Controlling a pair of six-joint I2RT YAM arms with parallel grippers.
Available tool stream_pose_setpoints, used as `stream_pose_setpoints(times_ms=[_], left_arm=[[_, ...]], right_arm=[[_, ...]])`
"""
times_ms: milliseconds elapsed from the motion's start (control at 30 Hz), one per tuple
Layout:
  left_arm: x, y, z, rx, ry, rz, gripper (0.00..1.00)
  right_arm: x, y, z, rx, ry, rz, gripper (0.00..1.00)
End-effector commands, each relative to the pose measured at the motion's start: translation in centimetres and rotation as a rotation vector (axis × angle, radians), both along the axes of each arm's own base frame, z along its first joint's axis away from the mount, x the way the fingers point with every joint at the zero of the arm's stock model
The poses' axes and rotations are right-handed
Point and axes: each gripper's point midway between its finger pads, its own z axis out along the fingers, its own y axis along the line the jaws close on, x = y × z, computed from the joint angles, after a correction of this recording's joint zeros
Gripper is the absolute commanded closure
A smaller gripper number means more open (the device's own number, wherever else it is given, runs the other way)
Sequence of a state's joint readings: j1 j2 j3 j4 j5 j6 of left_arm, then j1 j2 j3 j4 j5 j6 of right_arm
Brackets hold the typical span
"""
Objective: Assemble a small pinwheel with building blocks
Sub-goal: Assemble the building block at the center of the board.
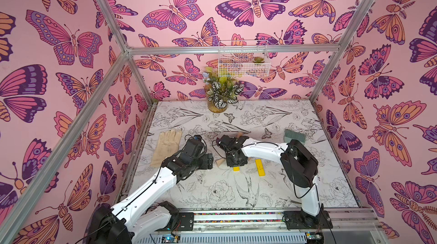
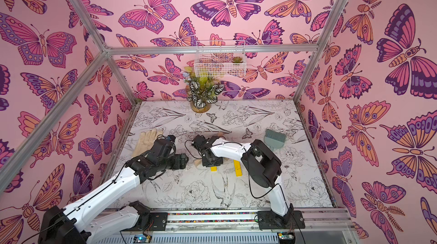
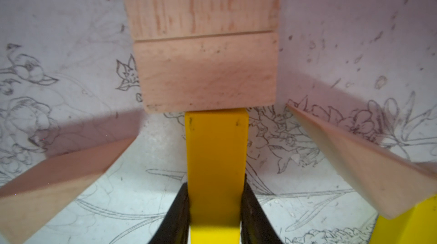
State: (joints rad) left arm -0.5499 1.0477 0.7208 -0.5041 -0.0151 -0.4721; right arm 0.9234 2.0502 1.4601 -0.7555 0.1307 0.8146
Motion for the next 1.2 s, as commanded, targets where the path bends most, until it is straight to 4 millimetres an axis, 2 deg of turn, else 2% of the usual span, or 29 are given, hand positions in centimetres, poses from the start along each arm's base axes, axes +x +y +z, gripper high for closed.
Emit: stream_pose_setpoints(times_ms=[0,633,1167], left_arm=[[-0.6,0.4,-1.1,0.019,0.037,-0.010,0.16],[-0.7,0.4,-1.0,0.015,0.034,-0.009,0.16],[-0.8,0.4,-0.8,0.012,0.028,-0.007,0.16]], right_arm=[[0.3,-0.6,-0.6,-0.039,0.009,-0.010,0.72],[0.4,-1.0,-0.4,-0.054,-0.001,-0.012,0.58],[0.7,0.0,0.3,-0.018,-0.021,0.042,0.51]])
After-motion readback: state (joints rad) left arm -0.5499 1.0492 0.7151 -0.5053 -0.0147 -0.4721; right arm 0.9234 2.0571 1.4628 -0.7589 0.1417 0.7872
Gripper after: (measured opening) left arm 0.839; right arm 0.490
